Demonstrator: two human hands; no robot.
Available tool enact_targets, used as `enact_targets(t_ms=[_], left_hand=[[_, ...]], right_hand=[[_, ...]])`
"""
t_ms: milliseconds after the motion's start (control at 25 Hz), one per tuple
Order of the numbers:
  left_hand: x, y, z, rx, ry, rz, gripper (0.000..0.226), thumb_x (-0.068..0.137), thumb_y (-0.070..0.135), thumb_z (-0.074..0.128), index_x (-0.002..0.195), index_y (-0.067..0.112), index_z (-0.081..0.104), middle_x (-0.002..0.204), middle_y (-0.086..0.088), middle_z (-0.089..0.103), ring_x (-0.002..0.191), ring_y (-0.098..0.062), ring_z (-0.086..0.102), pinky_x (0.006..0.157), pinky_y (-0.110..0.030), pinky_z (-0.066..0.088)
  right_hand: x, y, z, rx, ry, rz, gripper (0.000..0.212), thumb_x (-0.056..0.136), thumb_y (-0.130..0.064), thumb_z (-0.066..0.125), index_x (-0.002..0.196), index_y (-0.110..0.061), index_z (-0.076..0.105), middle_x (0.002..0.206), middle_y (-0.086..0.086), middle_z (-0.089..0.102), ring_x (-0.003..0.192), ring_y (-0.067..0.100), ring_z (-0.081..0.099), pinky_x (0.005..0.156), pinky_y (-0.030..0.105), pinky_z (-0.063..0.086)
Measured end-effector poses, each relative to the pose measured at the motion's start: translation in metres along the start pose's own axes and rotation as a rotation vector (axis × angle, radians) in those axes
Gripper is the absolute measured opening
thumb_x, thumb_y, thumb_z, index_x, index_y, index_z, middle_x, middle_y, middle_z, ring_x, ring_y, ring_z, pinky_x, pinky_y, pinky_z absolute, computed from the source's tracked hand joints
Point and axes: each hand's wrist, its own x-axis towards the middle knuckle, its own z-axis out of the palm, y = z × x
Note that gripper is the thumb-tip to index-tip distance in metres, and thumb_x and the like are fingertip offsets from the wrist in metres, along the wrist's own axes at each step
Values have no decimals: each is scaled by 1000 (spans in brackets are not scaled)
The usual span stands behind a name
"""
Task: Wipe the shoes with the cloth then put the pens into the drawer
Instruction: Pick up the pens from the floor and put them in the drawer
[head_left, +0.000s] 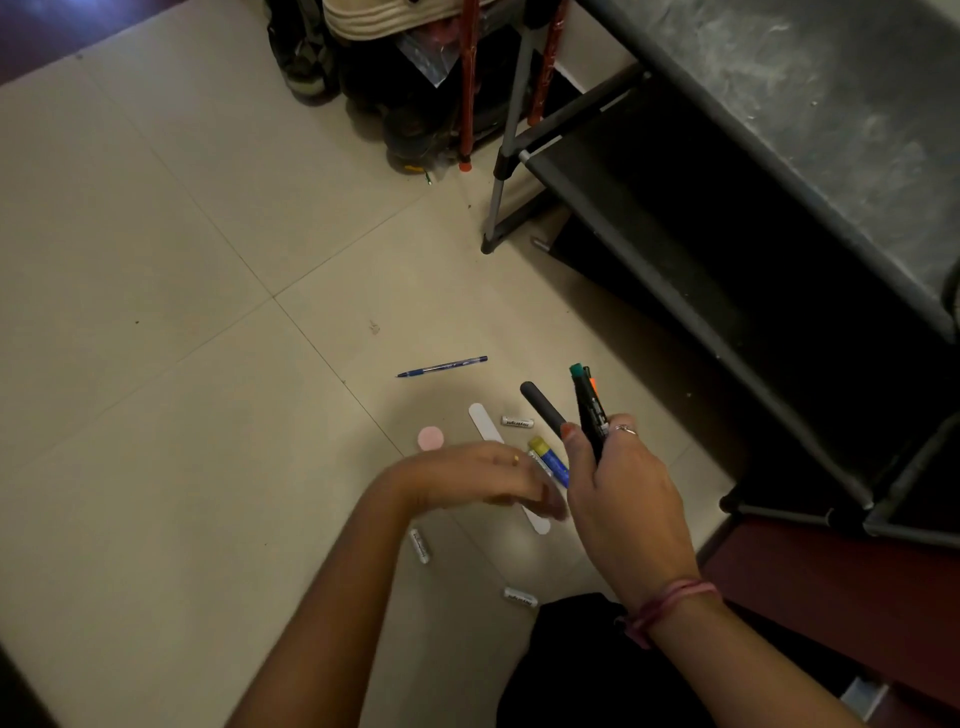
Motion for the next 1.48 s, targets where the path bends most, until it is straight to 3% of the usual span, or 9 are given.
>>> enact_targets(t_ms=[120,200,360,520,600,800,1160,1320,1480], left_hand=[[44,-40,-72,497,467,-232,26,93,19,51,115,12,64,126,-7,59,118,-23,56,105,-43,40],[67,-68,-98,817,629,-401,39,93,11,45,131,12,52,144,-9,38,134,-27,36,115,-55,20],[87,-97,-113,995,602,-514,53,95,18,41,146,9,33,160,-9,9,148,-26,4,113,-64,1],[94,-108,-121,1157,553,-598,53,98,24,31,150,14,26,162,-4,-4,149,-24,-4,113,-65,-2],[96,-106,-122,1127,541,-591,52,98,24,30,150,18,27,162,-2,-9,149,-23,-5,112,-68,-3],[106,-101,-119,1047,468,-671,55,100,32,25,153,20,15,161,1,-14,149,-21,-9,108,-69,-7],[101,-128,-103,782,597,-511,41,91,27,45,123,3,54,144,-8,22,129,-28,33,117,-54,5],[102,-119,-102,779,592,-575,59,94,33,45,142,2,38,159,-8,1,141,-30,17,118,-51,3],[102,-118,-89,746,670,-551,56,93,27,43,142,1,36,154,-9,14,139,-29,17,119,-45,4]], right_hand=[[-2,4,-2,-251,-135,12,30,99,-41,34,111,-16,43,69,-7,47,57,8,44,46,22,30],[-7,7,3,-449,-311,-4,33,99,-37,36,122,-15,43,83,-4,55,71,13,54,57,24,38],[-15,10,12,-592,-450,-51,31,99,-26,36,127,-14,42,113,2,61,102,21,61,68,28,38],[-13,14,17,-600,-498,-52,32,99,-24,35,129,-12,40,117,2,60,106,21,60,54,28,31],[-13,14,20,-593,-506,-63,33,99,-21,34,130,-11,38,117,3,59,105,22,60,51,26,28],[-16,9,26,-570,-519,-82,34,99,-17,33,133,-10,37,120,5,59,107,24,59,81,32,47],[-17,12,24,-578,-549,-88,35,99,-19,37,132,-9,37,118,6,59,106,24,59,66,28,35],[-13,14,26,-598,-540,-86,36,99,-20,37,133,-9,36,118,6,59,106,24,59,73,30,42],[-14,13,26,-579,-543,-92,37,99,-20,37,135,-8,35,117,6,60,104,23,60,79,32,46]])
